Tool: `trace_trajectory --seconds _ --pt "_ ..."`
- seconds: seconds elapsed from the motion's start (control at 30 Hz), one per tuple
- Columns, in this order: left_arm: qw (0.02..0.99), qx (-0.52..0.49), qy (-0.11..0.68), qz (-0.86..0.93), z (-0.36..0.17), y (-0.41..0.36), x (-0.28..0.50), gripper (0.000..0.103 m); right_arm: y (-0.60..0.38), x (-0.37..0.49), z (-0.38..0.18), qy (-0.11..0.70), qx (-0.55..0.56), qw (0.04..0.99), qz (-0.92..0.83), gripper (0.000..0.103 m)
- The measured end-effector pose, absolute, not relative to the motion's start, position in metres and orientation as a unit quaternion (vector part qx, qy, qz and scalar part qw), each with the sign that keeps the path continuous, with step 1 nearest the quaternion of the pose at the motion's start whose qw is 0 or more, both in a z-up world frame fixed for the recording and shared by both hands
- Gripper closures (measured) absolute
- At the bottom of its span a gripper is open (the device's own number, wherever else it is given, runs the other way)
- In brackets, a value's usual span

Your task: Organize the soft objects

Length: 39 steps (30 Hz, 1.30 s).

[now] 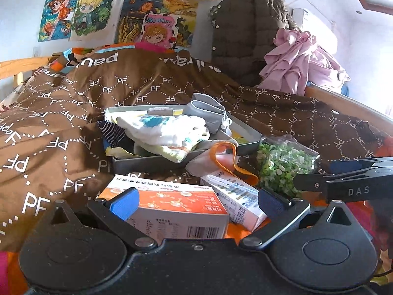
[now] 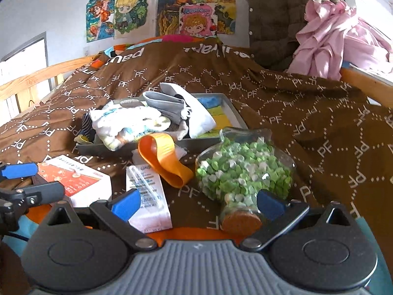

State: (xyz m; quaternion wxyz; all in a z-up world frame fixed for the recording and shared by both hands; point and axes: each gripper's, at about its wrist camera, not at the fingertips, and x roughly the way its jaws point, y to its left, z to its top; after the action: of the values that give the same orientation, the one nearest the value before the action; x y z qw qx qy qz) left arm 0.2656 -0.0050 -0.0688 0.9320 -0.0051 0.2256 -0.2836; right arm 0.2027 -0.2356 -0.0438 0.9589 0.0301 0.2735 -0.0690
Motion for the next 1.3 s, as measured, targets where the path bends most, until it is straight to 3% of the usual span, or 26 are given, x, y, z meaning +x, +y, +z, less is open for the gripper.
trace_trajectory --seconds 1.3 --pt "0.941 0.000 0.218 -0.260 -0.071 0.010 0.242 0.001 -0.228 0.200 -0.054 0.281 0.027 0.958 -0.049 0.000"
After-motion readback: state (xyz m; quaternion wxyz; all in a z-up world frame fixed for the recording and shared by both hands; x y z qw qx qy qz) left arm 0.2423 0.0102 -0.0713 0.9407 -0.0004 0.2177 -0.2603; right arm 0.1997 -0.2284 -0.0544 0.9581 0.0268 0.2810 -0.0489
